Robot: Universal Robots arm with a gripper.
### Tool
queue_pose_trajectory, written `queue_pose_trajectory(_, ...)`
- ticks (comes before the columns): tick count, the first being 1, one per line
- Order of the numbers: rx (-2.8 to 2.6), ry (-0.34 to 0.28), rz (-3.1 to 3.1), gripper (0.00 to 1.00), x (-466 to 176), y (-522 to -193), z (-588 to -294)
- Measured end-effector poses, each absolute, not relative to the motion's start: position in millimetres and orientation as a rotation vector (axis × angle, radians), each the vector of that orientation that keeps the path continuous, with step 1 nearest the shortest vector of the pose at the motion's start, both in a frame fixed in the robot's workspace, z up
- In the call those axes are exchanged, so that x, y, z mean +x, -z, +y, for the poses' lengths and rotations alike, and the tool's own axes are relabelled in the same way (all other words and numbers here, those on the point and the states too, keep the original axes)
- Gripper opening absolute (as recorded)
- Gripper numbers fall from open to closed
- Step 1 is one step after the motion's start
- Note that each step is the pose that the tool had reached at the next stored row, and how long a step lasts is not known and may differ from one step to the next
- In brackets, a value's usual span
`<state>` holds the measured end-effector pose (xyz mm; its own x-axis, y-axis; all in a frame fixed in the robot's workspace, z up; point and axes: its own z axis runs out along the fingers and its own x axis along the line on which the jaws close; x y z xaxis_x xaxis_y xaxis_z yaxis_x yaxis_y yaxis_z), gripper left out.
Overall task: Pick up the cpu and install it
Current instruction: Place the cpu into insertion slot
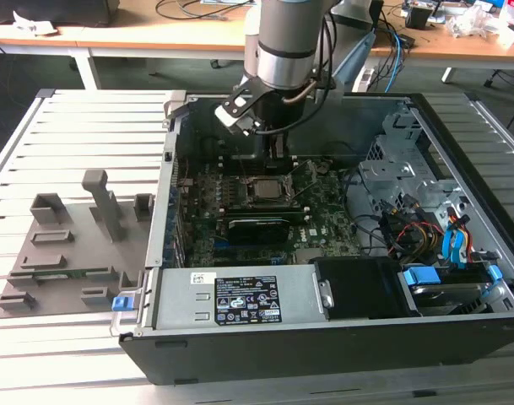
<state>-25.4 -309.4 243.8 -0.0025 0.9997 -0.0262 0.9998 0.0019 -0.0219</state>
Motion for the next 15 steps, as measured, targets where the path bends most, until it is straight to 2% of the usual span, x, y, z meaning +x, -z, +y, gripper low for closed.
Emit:
queue_pose_trajectory(7,2.217,0.053,2.221,0.11,-25.4,-274.6,-309.4)
queue_pose_trajectory(15,2.201,0.025,2.262,0.11,-25.4,-290.3,-313.1)
